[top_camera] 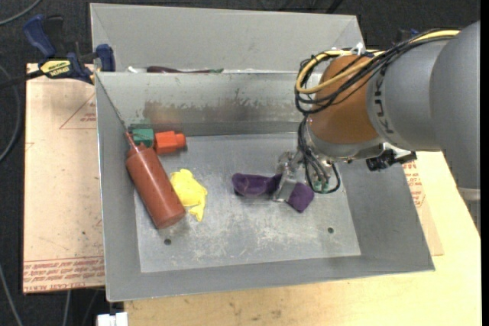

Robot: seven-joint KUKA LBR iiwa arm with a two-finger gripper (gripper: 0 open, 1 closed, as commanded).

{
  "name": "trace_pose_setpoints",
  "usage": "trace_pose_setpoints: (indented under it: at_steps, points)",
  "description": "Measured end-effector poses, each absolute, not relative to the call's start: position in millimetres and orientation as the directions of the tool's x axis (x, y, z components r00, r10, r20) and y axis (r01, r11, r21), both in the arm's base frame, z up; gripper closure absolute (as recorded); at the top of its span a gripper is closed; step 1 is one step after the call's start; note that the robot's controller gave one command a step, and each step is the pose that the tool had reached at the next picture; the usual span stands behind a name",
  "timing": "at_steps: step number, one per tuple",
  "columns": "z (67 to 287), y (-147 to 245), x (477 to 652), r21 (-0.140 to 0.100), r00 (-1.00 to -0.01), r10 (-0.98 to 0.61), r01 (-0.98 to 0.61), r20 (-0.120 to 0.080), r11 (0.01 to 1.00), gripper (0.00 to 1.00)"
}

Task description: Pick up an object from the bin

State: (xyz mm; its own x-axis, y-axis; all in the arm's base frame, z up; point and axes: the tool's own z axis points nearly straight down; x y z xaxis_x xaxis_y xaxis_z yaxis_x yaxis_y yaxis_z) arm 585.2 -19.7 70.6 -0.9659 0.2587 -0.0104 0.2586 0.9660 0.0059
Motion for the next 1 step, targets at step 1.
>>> trace_pose_setpoints:
  at_steps: [1]
  points:
    - [76.2, -19.6, 583.7, 0.005, -0.966, 0.258, 0.258, -0.006, 0.966, 1.0]
